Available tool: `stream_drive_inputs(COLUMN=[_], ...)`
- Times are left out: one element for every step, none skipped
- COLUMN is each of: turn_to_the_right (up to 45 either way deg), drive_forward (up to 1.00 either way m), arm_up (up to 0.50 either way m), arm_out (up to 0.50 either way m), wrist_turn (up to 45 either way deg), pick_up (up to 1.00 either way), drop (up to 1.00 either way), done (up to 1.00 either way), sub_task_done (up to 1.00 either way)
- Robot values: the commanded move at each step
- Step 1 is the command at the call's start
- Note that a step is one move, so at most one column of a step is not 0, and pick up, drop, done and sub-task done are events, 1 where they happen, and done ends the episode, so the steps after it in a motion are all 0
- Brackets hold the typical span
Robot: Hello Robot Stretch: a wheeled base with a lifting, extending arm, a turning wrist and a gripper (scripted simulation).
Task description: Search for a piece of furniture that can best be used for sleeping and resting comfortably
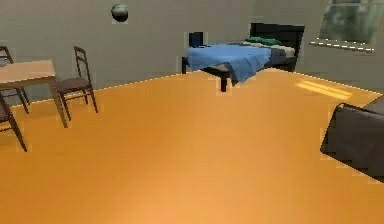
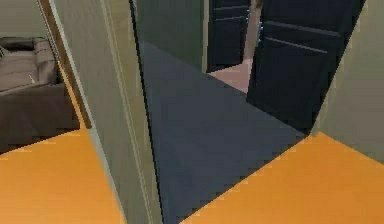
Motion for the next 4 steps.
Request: stream_drive_inputs(turn_to_the_right=[0.0,9.0,0.0,3.0], drive_forward=[0.15,0.0,0.55,0.0], arm_up=[0.0,0.0,0.0,0.0], arm_out=[0.0,0.0,0.0,0.0], wrist_turn=[0.0,0.0,0.0,0.0], pick_up=[0.0,0.0,0.0,0.0], drop=[0.0,0.0,0.0,0.0], done=[0.0,0.0,0.0,0.0], sub_task_done=[0.0,0.0,0.0,0.0])
